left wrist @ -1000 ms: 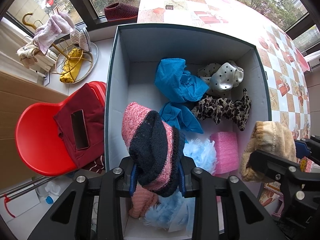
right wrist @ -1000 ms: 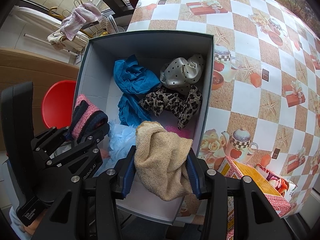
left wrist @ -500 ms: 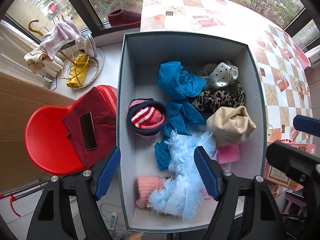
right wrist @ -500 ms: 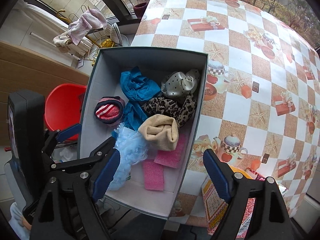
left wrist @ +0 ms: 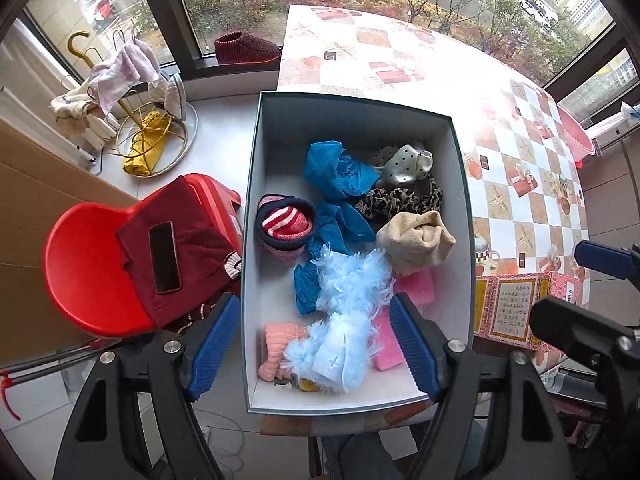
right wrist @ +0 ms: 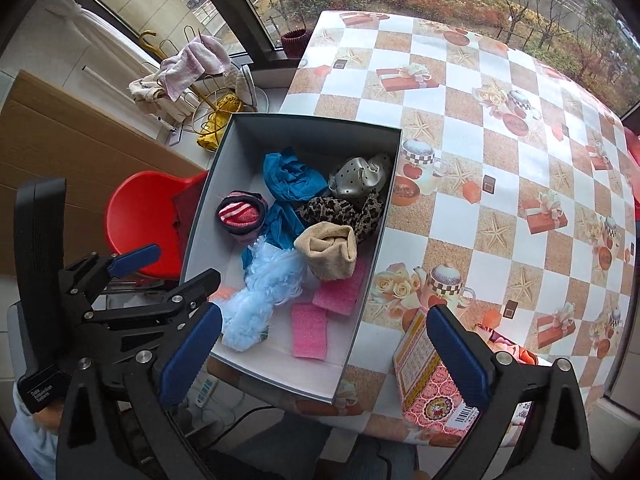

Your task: Organize soft objects

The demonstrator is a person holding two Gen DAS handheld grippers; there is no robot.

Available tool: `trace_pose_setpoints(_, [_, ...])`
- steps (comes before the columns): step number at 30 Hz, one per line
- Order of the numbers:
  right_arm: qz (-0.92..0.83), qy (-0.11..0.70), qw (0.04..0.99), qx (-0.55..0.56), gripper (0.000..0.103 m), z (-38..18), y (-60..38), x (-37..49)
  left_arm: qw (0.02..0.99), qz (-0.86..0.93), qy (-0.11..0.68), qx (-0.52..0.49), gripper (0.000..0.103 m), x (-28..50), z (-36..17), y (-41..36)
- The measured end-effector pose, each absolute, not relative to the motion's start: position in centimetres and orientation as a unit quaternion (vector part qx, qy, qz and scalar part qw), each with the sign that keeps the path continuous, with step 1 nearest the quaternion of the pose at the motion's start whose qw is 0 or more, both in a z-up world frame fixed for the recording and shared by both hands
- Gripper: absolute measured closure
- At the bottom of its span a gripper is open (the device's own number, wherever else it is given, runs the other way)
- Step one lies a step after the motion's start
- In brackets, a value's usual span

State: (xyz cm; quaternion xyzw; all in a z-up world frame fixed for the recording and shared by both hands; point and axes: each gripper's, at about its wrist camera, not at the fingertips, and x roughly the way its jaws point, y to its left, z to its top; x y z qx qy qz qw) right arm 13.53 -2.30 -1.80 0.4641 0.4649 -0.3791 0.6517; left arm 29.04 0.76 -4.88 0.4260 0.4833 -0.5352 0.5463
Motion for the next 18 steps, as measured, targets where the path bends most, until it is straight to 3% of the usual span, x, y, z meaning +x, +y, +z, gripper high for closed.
trace_pose_setpoints(18, [-0.378,0.475,0.648,0.461,0.0,-1.9,-1.3,14.2,0.557,-0.524,0.472,0.438,0.023,28.6,-4.4,2.8])
